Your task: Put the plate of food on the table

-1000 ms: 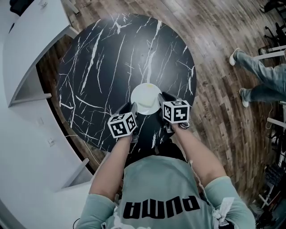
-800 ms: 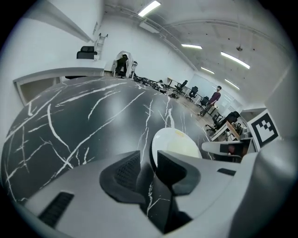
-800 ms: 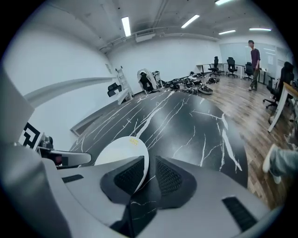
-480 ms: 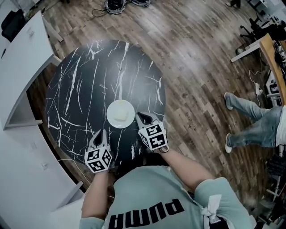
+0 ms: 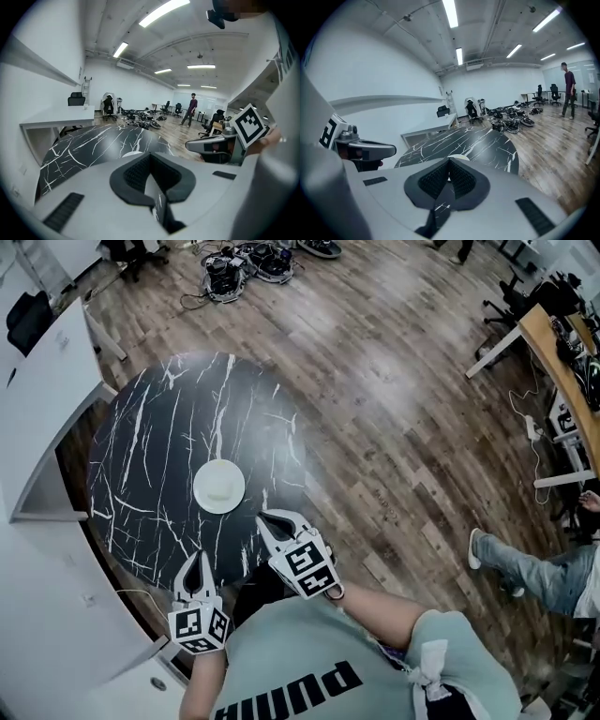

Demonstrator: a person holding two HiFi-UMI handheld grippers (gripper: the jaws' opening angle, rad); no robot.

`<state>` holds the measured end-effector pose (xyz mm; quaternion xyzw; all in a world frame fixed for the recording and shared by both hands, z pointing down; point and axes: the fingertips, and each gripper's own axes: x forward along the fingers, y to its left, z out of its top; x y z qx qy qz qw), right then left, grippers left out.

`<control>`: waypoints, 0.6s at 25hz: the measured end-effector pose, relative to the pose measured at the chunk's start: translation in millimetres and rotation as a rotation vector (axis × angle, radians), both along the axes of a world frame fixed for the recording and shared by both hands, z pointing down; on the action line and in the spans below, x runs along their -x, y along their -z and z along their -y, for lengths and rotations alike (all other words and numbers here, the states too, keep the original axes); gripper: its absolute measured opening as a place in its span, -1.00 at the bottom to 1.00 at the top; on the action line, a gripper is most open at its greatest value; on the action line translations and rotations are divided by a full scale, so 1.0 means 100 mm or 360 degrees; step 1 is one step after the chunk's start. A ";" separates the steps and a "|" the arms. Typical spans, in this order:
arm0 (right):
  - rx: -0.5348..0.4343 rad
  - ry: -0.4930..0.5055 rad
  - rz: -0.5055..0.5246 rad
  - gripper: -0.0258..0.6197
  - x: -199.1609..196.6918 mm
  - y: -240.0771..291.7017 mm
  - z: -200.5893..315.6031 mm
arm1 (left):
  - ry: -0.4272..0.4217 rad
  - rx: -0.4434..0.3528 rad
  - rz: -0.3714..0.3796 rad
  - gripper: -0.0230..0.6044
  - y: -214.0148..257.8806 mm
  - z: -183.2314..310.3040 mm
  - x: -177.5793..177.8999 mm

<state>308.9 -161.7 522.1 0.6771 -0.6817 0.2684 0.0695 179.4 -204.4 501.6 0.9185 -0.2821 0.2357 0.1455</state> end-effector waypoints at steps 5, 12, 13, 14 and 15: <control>-0.0077 0.0042 0.0036 -0.89 0.16 0.30 -0.17 | -0.0007 -0.0026 -0.0123 -0.91 0.29 -0.29 -0.06; -0.0274 0.0101 -0.0047 -0.89 0.29 0.82 -0.27 | -0.0075 -0.0141 -0.0222 -0.91 0.70 -0.51 -0.21; -0.0291 0.0096 -0.0067 -0.89 0.29 0.87 -0.29 | -0.0091 -0.0170 -0.0215 -0.91 0.74 -0.54 -0.22; -0.0306 0.0087 -0.0082 -0.89 0.30 0.91 -0.32 | -0.0105 -0.0196 -0.0210 -0.91 0.77 -0.58 -0.21; -0.0317 0.0075 -0.0093 -0.89 0.31 0.94 -0.35 | -0.0117 -0.0219 -0.0205 -0.91 0.80 -0.61 -0.19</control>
